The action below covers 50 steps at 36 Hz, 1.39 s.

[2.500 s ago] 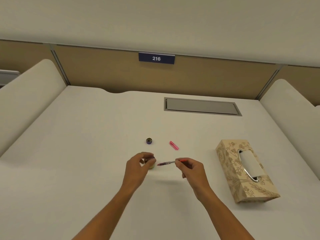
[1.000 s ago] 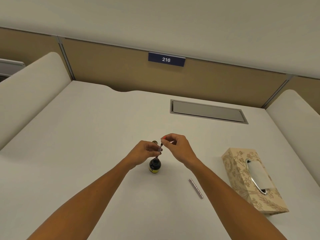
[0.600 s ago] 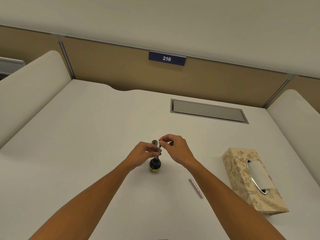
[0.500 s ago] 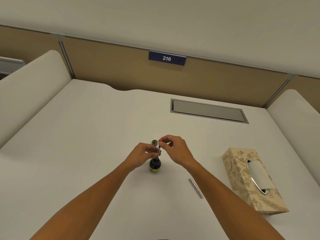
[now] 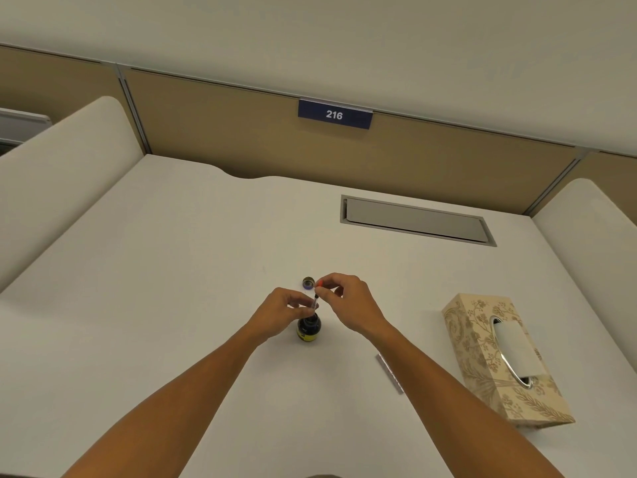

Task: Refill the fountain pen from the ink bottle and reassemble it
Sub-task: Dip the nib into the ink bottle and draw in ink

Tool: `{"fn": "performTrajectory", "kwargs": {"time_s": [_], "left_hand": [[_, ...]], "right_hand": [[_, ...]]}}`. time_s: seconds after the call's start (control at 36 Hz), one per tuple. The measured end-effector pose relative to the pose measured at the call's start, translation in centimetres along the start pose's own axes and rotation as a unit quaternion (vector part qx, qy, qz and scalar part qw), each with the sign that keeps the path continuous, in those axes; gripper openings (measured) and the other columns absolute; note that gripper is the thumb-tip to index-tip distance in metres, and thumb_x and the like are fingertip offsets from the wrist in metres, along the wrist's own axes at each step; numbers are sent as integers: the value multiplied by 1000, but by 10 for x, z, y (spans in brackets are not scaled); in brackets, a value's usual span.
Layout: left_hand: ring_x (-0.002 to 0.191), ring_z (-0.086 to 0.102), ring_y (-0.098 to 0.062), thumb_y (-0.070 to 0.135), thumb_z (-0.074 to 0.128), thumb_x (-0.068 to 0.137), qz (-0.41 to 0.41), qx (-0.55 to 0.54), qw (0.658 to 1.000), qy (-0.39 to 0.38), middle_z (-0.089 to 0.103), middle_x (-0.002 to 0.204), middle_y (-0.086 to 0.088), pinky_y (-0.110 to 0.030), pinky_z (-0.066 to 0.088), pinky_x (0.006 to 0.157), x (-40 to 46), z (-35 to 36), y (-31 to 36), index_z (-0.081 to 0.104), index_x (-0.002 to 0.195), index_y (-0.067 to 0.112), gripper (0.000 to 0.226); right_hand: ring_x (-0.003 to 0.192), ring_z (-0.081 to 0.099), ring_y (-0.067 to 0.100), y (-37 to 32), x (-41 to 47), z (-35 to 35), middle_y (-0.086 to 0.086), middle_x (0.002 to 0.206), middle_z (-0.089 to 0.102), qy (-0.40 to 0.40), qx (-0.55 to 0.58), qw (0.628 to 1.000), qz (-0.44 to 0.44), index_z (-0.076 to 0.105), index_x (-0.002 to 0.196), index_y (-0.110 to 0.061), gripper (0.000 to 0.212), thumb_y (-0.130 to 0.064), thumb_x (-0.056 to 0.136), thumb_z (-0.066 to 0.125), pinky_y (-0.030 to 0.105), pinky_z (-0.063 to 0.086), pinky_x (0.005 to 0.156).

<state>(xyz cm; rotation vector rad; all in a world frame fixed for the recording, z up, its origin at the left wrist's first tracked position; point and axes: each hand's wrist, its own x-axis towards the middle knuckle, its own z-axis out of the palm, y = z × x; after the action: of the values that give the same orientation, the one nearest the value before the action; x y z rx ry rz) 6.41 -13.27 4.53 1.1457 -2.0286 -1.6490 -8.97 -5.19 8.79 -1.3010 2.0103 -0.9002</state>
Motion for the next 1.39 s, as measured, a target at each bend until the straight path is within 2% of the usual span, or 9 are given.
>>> {"fn": "performTrajectory", "kwargs": {"time_s": [0.14, 0.33, 0.5, 0.69, 0.86, 1.0, 1.17, 1.31, 1.39], "left_hand": [[103, 61, -18, 20, 73, 86, 2, -4, 1000, -3, 76, 97, 10, -29, 42, 87, 0, 0, -2, 79, 98, 22, 13], [103, 61, -18, 21, 74, 85, -3, -1, 1000, -6, 76, 96, 11, -36, 44, 96, -1, 0, -6, 79, 96, 24, 12], [103, 62, -20, 21, 74, 85, -4, -2, 1000, -7, 76, 95, 11, -37, 45, 96, 0, 1, -7, 80, 96, 23, 12], [101, 64, -17, 18, 73, 86, -12, -9, 1000, -7, 76, 97, 7, -31, 46, 91, 0, 1, -8, 79, 96, 20, 12], [101, 63, -18, 19, 74, 85, -13, -13, 1000, -4, 76, 95, 9, -26, 45, 87, 1, 2, -9, 79, 96, 21, 12], [101, 62, -21, 18, 75, 84, -10, -13, 1000, 2, 76, 94, 9, -36, 46, 94, 1, 3, -11, 80, 91, 24, 10], [101, 64, -18, 16, 74, 84, -6, -18, 1000, 11, 75, 95, 6, -34, 46, 95, 0, 5, -12, 79, 92, 21, 11], [104, 62, -17, 16, 74, 83, 5, -11, 1000, 19, 75, 96, 11, -36, 44, 98, 1, 6, -13, 80, 89, 22, 10], [104, 63, -16, 15, 74, 83, 8, -8, 1000, 23, 75, 99, 8, -38, 45, 100, 1, 7, -14, 80, 91, 19, 11]], "right_hand": [[82, 65, 20, 2, 0, 1, -15, 95, 69, -2, 3, 1000, 2, 74, 105, -24, 17, -31, 94, 63, 21, 49, 71], [72, 57, 11, 5, -1, 1, -15, 95, 69, -5, 7, 1000, 7, 74, 105, -24, 17, -32, 94, 64, 20, 48, 68], [73, 58, 11, 7, 0, 2, -15, 96, 69, -7, 10, 1000, 9, 74, 105, -24, 17, -32, 94, 64, 20, 48, 69], [68, 54, 12, 7, 2, 1, -18, 96, 67, -7, 7, 1000, 10, 73, 107, -31, 17, -35, 94, 63, 30, 53, 74], [66, 52, 11, 8, 3, 0, -17, 98, 68, -11, 6, 1000, -1, 74, 105, -31, 16, -34, 94, 62, 30, 52, 72], [71, 51, 11, 8, 3, 0, -17, 99, 69, -4, 14, 1000, 2, 75, 105, -29, 17, -34, 93, 64, 28, 50, 73], [75, 56, 10, 9, 4, 2, -14, 102, 70, 3, 11, 1000, 2, 77, 105, -26, 17, -31, 94, 64, 27, 50, 76], [90, 63, 7, 14, 6, 7, -18, 103, 71, 26, -11, 1000, 14, 77, 102, -31, 18, -38, 91, 65, 39, 54, 86], [93, 63, 6, 15, 5, 9, -16, 104, 72, 38, -27, 999, 15, 77, 102, -31, 19, -41, 89, 66, 39, 54, 87]]}}
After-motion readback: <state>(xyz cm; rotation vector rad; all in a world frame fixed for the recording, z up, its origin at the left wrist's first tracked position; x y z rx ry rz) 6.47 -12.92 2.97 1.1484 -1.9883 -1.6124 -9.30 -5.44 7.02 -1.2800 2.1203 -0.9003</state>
